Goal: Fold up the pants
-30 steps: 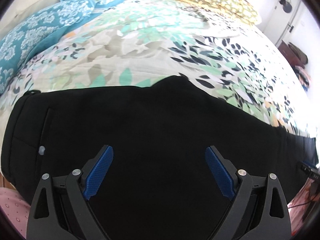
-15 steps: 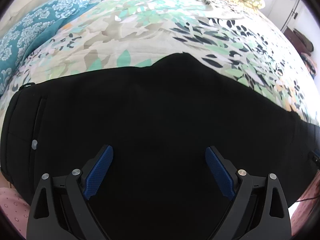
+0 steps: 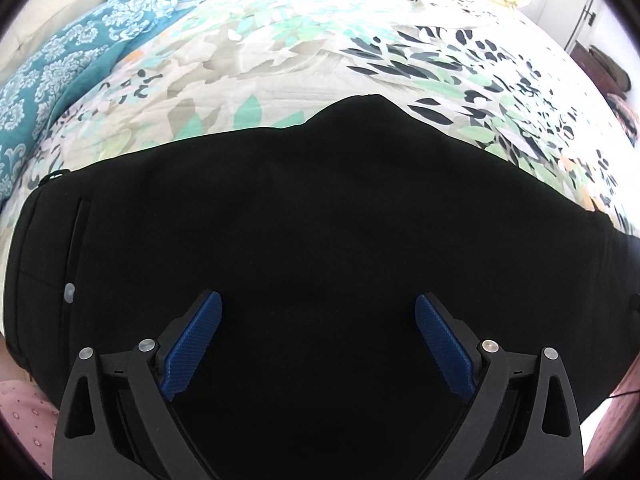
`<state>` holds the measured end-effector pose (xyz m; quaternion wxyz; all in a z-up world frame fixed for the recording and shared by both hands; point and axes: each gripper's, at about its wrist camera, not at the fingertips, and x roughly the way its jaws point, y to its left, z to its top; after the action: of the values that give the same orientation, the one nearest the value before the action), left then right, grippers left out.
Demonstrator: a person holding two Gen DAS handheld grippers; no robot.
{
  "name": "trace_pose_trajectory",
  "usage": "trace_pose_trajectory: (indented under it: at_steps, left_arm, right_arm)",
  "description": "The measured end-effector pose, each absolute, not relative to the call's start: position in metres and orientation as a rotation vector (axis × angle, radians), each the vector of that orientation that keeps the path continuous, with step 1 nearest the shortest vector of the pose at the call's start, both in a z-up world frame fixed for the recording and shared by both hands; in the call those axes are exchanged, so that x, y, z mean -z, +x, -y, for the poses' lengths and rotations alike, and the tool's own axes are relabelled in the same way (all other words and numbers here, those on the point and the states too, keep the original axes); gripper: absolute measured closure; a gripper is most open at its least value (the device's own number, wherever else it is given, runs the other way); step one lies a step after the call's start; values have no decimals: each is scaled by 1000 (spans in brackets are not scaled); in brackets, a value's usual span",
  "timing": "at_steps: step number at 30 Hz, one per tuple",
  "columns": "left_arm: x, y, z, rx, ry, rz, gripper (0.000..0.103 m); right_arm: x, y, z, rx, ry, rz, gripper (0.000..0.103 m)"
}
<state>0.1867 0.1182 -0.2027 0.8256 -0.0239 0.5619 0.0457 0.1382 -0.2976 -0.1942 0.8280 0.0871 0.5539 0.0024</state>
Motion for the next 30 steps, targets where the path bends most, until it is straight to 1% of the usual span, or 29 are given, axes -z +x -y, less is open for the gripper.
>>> trace_pose_trajectory:
  at_steps: [2, 4, 6, 8, 10, 13, 14, 15, 17, 21, 24, 28, 30]
  left_arm:
    - [203, 187, -119, -97, -52, -1194, 5]
    - [203, 187, -119, -95, -53, -1194, 5]
    - [204, 187, -120, -95, -49, -1194, 4]
    - [205, 188, -120, -98, -46, -1194, 4]
    - [205, 188, -119, -102, -46, -1195, 3]
    - [205, 188, -119, -111, -47, -1193, 3]
    - [205, 188, -119, -112, -46, -1193, 3]
    - [205, 188, -118, -113, -44, -1191, 3]
    - [205, 187, -118, -112, -41, -1187, 3]
    - [206, 186, -118, -108, -31, -1178, 2]
    - [206, 186, -119, -109, -30, -1178, 1]
    - [206, 186, -118, -118, -27, -1174, 1]
    - [206, 186, -117, -122, -24, -1172, 1]
  right_arm:
    - [178, 142, 317, -55, 270, -1131, 0]
    - [145, 146, 354, -25, 300, -1006, 1]
    - [109, 150, 406, 24, 308, -906, 0]
    - [85, 156, 464, 87, 337, -881, 0]
    - [79, 164, 517, 107, 401, -941, 0]
    - [107, 170, 582, 56, 582, -1133, 1]
    - [117, 169, 592, 53, 600, -1183, 6]
    - [127, 168, 598, 42, 600, -1223, 15]
    - [146, 162, 601, 28, 587, -1274, 25]
    - [174, 152, 602, 10, 572, -1321, 36]
    - [187, 155, 605, 7, 565, -1338, 41]
    - [198, 161, 606, -11, 567, -1348, 45]
    - [203, 162, 604, -16, 558, -1349, 54]
